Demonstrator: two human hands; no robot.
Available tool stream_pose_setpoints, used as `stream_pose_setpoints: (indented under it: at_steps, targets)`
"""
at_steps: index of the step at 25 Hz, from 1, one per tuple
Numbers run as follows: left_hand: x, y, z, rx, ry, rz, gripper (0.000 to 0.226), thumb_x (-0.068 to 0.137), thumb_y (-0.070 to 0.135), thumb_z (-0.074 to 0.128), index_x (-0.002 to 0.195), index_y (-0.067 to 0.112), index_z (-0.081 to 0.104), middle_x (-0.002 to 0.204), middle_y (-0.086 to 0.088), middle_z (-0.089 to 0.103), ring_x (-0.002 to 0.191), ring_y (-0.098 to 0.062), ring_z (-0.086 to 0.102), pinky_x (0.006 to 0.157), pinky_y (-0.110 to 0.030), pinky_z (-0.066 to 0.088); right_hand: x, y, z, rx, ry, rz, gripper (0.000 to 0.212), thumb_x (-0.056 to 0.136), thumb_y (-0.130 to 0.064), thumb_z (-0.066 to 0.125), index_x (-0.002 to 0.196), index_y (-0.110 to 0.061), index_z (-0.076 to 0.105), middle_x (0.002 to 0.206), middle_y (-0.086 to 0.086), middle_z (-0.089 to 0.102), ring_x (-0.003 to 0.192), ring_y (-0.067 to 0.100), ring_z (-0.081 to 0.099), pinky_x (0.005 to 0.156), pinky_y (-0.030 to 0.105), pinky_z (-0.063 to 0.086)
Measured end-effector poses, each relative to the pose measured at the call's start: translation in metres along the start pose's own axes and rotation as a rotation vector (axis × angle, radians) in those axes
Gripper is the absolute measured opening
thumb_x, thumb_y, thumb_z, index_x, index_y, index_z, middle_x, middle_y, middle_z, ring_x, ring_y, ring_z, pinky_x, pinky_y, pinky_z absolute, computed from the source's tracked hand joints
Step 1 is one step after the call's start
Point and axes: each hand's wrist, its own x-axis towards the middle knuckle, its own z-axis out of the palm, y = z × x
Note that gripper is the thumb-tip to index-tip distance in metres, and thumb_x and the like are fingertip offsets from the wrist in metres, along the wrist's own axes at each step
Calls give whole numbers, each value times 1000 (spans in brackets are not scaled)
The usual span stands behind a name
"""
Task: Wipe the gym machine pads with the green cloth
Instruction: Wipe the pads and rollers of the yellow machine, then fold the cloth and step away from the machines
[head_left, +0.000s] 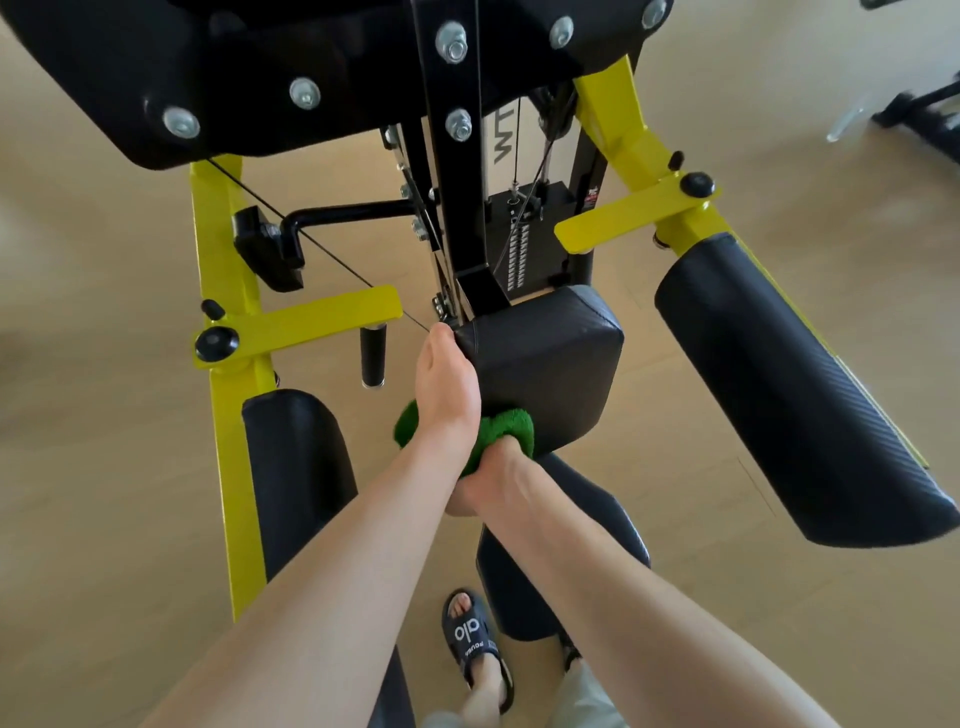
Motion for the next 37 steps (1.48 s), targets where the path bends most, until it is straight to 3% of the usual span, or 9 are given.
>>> stream_pose_setpoints:
  at_steps: [2,5,10,15,20,24,27,33,37]
  targets:
    - [-3,3,-3,62,-21,-3,34,104,37,33,99,20,62,101,-2,62,101,-18,51,90,-27,45,-24,2,0,14,-68,34,45,62,-14,52,102,-6,73,95,19,75,85,36,70,78,48,57]
    - [-6,8,-10,250,-47,51,52,105,46,29,141,19,54,143,-9,56,132,-28,49,117,-44,35,-45,4,1,96,-147,26,33,80,-19,50,102,-6,72,98,14,74,78,32,68,63,44,56]
    - [-17,18,-24,577,-133,230,43,104,45,24,102,14,54,104,-11,62,101,-35,56,85,-40,38,-65,5,-6,35,-203,-43,17,74,-16,44,66,-5,55,52,9,55,47,19,46,43,21,33]
    - [-36,39,-41,886,-270,372,39,104,43,18,86,20,44,95,-20,58,100,-41,58,76,-42,39,-99,-1,-22,-153,-568,-283,29,91,-29,39,74,-13,57,66,5,57,44,15,41,39,16,34]
    - [-89,62,6,823,-294,585,63,90,64,35,134,23,55,134,-9,61,124,-30,58,101,-49,48,-161,-52,-80,-534,-727,-590,32,92,-40,45,92,-14,63,83,12,66,59,27,60,52,25,53]
    - [-142,59,77,806,-725,360,54,82,71,52,112,29,69,114,3,75,110,-20,69,96,-44,53,-202,-110,-171,-508,-765,-623,29,92,-27,51,103,-6,68,106,20,71,96,38,67,91,52,50]
    - [-178,40,136,827,-921,367,37,91,50,68,115,23,72,113,-2,78,107,-20,74,101,-50,55,-226,-156,-244,-462,-832,-644,25,89,-23,54,101,-6,68,111,19,68,107,38,62,106,63,37]
    - [-262,-6,278,826,-1126,397,29,93,39,70,118,24,69,113,-4,78,106,-25,75,96,-48,59,-269,-241,-375,-411,-762,-747,31,86,-28,57,97,-8,77,119,24,67,114,47,61,104,74,33]
    - [-293,-22,362,875,-1145,476,29,92,43,68,109,20,68,114,-9,75,109,-28,71,101,-53,54,-293,-294,-435,-151,-655,-842,37,90,-34,52,96,-4,72,106,19,71,96,37,68,102,59,45]
